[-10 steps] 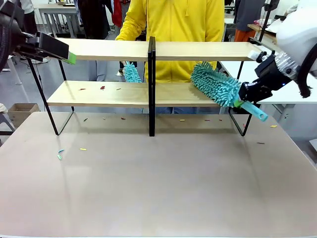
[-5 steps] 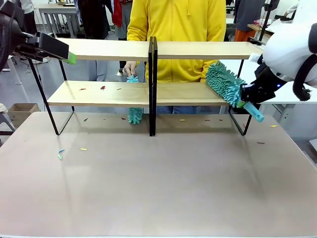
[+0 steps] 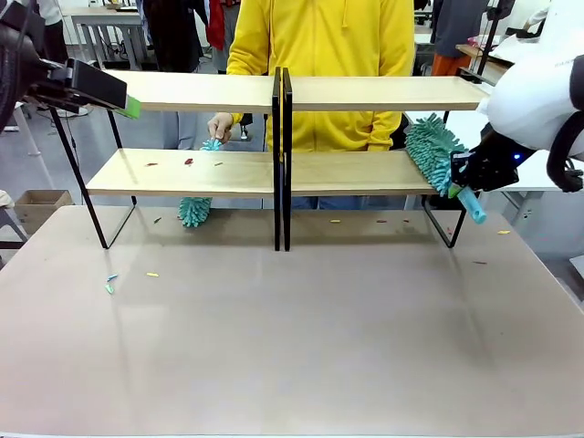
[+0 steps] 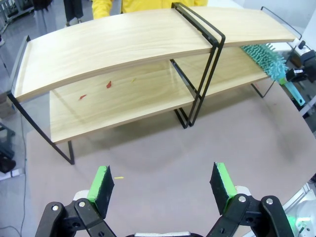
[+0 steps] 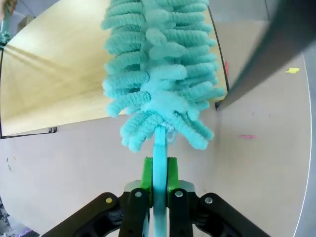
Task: Clean the shelves.
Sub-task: Clean a randomly selected level of the Shelf with the Duster.
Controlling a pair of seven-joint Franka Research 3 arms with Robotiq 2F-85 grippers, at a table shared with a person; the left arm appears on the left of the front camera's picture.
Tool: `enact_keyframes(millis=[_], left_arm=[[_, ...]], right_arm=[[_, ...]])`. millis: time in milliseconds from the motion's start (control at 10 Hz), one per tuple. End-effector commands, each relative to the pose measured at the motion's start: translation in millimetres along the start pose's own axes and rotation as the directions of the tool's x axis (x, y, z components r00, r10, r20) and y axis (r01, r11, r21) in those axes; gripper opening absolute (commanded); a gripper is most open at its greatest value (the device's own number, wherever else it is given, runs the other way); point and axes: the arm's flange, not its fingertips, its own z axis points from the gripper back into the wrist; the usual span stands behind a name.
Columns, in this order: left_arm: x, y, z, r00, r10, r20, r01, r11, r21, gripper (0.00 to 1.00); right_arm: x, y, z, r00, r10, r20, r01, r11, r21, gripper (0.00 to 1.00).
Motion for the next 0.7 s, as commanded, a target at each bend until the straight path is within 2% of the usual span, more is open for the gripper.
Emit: enact_keyframes(millis=[0,200,500,600], left_arm=[[0,1,1,1.0,0.0,0.005,0.0,1.0,0.01,1.0],[0,1,1,1.0,0.0,0.005,0.0,1.0,0.01,1.0],[0,1,1,1.0,0.0,0.005,0.0,1.0,0.01,1.0],[0,1,1,1.0,0.0,0.005,0.0,1.0,0.01,1.0]], right_arm=[[-8,2,4,0.999,-0.045,-0.016,0.045,0.999,0.016,0.13],[-12,0,15,0.99,-0.131,0.046,0.131,0.991,0.009,0.13],[-22,3,25,0.971,-0.228,0.071,0.231,0.973,-0.026,0.13],[-24,4,29,0.962,-0.251,0.109,0.256,0.966,-0.038,0.13]])
